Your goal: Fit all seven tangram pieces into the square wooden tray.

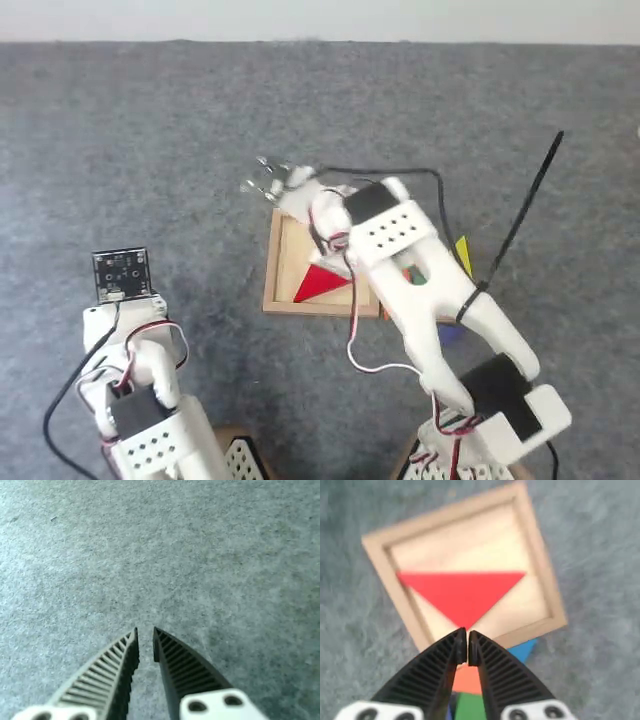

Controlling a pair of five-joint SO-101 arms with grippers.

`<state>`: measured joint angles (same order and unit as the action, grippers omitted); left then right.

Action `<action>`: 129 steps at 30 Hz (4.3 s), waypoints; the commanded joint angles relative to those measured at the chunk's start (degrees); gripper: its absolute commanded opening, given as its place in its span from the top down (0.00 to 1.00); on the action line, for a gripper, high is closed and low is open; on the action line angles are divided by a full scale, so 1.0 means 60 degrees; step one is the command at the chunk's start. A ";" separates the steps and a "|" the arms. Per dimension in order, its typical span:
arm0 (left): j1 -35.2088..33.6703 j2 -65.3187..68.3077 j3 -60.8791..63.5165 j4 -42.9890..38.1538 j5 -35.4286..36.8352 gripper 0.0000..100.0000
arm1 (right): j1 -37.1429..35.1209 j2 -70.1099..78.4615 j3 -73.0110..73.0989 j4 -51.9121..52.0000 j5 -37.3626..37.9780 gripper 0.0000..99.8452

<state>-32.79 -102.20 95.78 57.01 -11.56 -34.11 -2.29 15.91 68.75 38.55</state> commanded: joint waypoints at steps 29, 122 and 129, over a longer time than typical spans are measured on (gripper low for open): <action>-0.0059 -0.0103 -0.0476 -0.0249 0.0059 0.94 | -0.0403 0.2630 -0.0659 -0.1604 0.2183 0.96; -0.0044 -0.0103 -0.0462 -0.0234 0.0044 0.94 | 0.3978 -0.1604 0.3458 -0.1502 -0.5744 0.60; -0.0059 -0.0103 -0.0462 -0.0234 0.0044 0.94 | 0.3656 -0.0110 0.3473 -0.2381 -0.5744 0.60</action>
<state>-32.70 -102.20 95.78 57.01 -11.56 -11.96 -5.36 38.95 55.30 3.38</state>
